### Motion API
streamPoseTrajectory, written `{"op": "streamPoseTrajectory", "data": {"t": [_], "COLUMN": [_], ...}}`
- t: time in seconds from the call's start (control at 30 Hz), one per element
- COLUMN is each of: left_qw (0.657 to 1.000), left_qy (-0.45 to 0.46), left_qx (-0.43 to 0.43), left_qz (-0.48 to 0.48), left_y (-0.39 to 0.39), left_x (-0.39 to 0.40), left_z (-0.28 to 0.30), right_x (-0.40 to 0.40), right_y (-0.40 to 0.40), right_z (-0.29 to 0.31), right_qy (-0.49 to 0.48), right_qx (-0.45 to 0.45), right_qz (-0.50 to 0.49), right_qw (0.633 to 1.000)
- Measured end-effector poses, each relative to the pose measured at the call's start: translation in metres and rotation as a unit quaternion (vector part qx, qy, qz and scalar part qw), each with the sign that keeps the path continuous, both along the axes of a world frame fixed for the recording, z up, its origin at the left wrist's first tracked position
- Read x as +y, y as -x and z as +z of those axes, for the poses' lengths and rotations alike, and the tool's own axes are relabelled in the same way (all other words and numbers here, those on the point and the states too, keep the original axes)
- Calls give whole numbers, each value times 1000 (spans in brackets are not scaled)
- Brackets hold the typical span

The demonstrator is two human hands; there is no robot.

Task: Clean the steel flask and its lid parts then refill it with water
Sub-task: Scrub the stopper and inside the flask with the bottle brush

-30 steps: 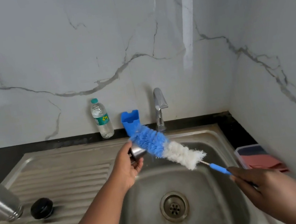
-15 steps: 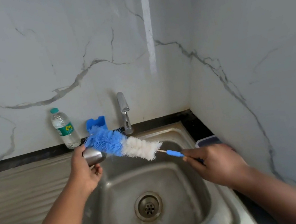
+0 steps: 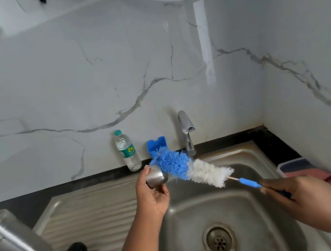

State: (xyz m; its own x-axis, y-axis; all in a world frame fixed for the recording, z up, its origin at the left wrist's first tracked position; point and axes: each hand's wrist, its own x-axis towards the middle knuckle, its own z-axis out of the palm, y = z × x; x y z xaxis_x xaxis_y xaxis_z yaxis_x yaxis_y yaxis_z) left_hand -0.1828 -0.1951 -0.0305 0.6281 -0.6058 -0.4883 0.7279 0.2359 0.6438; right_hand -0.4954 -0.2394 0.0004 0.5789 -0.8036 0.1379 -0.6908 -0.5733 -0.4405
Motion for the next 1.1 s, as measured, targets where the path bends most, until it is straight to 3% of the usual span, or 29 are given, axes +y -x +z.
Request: {"op": "streamPoseTrajectory", "data": {"t": [0.23, 0.47, 0.67, 0.77, 0.97, 1.1], "left_qw": [999, 996, 997, 995, 995, 997], "left_qy": [25, 78, 18, 29, 51, 52], "left_qx": [26, 44, 29, 37, 23, -1], "left_qz": [-25, -29, -68, -83, -80, -48], "left_y": [-5, -3, -4, -3, -2, -3], "left_x": [4, 6, 7, 9, 4, -3], "left_z": [-5, -11, -16, -16, -12, -14], "right_x": [10, 14, 13, 16, 9, 13], "right_y": [6, 10, 13, 13, 18, 18], "right_z": [2, -6, -9, -6, -11, -10], "right_qy": [-5, 16, -11, -23, 25, -4], "right_qx": [-59, -61, -93, -119, -47, -89], "right_qz": [-10, -8, -39, -40, -33, -45], "right_qw": [998, 998, 995, 992, 998, 995]}}
